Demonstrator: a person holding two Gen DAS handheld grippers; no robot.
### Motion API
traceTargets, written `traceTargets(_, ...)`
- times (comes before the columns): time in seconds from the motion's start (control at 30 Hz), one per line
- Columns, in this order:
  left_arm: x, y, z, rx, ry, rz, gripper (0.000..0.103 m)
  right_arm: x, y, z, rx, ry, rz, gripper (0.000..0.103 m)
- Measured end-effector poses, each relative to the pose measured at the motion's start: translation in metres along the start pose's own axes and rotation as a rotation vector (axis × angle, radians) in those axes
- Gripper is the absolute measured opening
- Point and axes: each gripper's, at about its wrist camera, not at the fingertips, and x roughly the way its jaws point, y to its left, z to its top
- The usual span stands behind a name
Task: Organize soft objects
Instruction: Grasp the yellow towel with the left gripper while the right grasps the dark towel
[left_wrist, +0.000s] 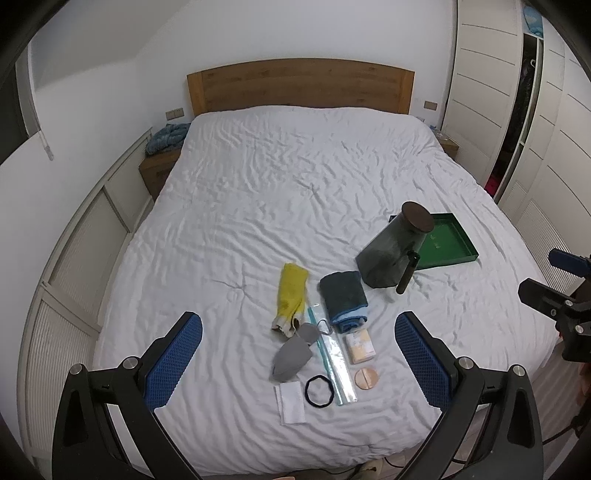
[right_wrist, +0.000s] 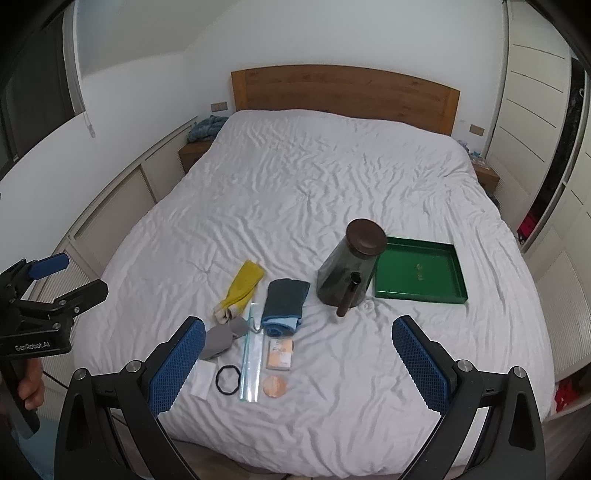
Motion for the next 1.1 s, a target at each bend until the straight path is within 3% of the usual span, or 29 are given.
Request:
traceTargets(0.67, 0.075, 0.049, 0.022, 0.000, 0.041, -0.023, 0.102, 0.105, 0.045, 0.035, -0.014, 0.070, 0.011, 0.103)
traceTargets(1.1, 0.094, 0.072, 0.026, 0.007, 0.050, -0.040, 0.102, 0.130, 0.065, 0.041, -0.021, 0.072, -0.004, 0.103)
